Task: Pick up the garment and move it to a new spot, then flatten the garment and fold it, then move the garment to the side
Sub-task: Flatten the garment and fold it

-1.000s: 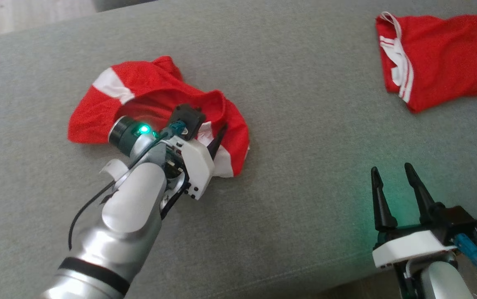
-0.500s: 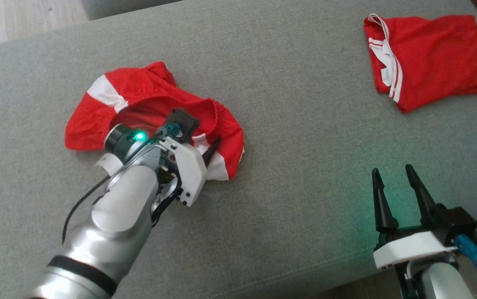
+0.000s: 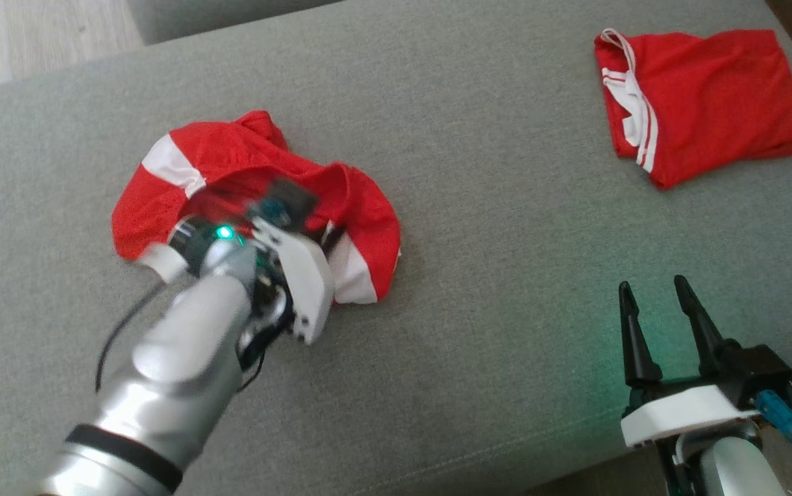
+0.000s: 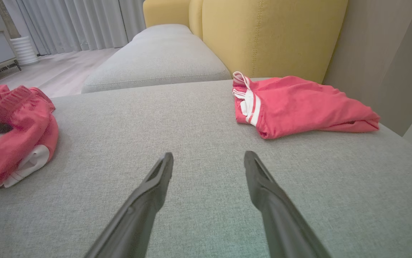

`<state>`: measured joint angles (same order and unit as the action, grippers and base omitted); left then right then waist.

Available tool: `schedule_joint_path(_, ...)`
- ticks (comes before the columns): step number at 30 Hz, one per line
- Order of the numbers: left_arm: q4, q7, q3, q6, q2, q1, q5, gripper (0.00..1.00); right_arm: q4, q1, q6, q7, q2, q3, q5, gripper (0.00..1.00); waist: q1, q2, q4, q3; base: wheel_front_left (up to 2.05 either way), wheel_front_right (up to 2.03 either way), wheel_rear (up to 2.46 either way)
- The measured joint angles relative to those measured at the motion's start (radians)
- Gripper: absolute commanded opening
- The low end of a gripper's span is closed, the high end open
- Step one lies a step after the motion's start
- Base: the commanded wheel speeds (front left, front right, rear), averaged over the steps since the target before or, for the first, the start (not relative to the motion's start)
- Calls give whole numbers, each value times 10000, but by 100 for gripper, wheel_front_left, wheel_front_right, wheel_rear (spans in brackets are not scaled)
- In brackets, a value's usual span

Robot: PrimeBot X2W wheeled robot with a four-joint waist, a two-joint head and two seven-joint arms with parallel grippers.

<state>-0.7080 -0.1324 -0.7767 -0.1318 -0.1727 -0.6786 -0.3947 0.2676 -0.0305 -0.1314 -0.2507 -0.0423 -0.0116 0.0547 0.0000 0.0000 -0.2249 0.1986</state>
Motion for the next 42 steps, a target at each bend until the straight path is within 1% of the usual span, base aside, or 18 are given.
schedule_joint_path(1, 272, -82, 433, 0, 31, -41, -673, 0, 40, 2, 0, 0, 0, 19, 0, 100, 0, 0, -36, -80, 0, 0, 0)
schedule_joint_path(2, 407, -82, 635, 0, 21, -116, -957, 0, 73, 3, 0, 0, 0, 8, 0, 100, 0, 0, -59, -134, 0, 0, 0)
schedule_joint_path(4, 621, -153, 769, 2, -159, -534, -894, 0, 94, 6, 0, 0, 2, -56, 96, 100, 0, 0, -155, -230, 0, 0, 0)
schedule_joint_path(6, 848, -134, 1208, 46, -268, -1160, -1095, 0, 88, 5, -2, 0, -2, -113, 303, 100, 0, 0, -301, -268, 0, 0, 0)
schedule_joint_path(8, 1104, 174, 1523, 111, -410, -1847, -1108, 0, 88, -2, -2, 0, 0, -169, 336, 100, 0, 0, -465, -313, 0, 0, 0)
schedule_joint_path(10, 1333, 667, 2075, 261, -387, -2398, -1379, 0, 84, -2, -2, 0, 0, -180, 420, 100, -1, 0, -626, -335, 0, 0, 0)
schedule_joint_path(12, 1369, 1089, 2171, 251, -451, -2848, -1360, 0, 113, 2, 0, 0, 0, -190, 426, 100, 0, 0, -771, -373, 0, 0, 0)
schedule_joint_path(13, 1360, 1252, 2336, 247, -395, -2914, -1540, 0, 142, 2, 0, 0, 0, -201, 426, 100, 1, 0, -832, -424, 0, 0, 0)
schedule_joint_path(18, 1400, 1921, 2376, 84, -347, -2909, -2080, 0, 159, 44, -2, 0, -2, -46, 422, 100, 0, 0, -1098, -574, 0, 0, 0)
schedule_joint_path(21, 1802, 2008, 2046, 79, -305, -2894, -2537, 0, 155, 52, 0, 0, -2, 46, 420, 100, -1, 0, -1108, -607, 0, 0, 0)
schedule_joint_path(25, 3104, 1891, 727, 73, -332, -2346, -3467, 0, 146, 94, -2, 0, -2, 255, 403, 100, -1, 0, -944, -617, 0, 0, 0)
schedule_joint_path(26, 3104, 1891, 727, 73, -332, -2346, -3467, 0, 146, 94, -2, 0, -2, 255, 403, 100, -1, 0, -944, -617, 0, 0, 0)
schedule_joint_path(30, 4429, 1662, -606, 75, -587, -873, -4149, 0, 151, 244, -2, 0, 2, 303, 403, 100, -1, 0, -610, -609, 0, 0, 0)
schedule_joint_path(33, 5400, 1317, -1434, 73, -947, 425, -4608, 0, 148, 248, -2, 0, 2, 391, 403, 100, -1, 0, -316, -606, 0, 0, 0)
schedule_joint_path(36, 6044, 1022, -1981, 144, -1427, 1798, -4938, 0, 150, 250, -2, 0, 2, 476, 385, 100, -1, 0, -15, -638, 0, 0, 0)
schedule_joint_path(38, 6205, 1028, -2059, 596, -1906, 2730, -5009, 0, 153, 256, 0, 0, 0, 512, 355, 100, -1, 0, 157, -674, 0, 0, 0)
schedule_joint_path(42, 6004, 1478, -1758, 1691, -2861, 4207, -5045, 0, 155, 291, 0, 0, 0, 569, 316, 100, -1, 0, 472, -786, 0, 0, 0)
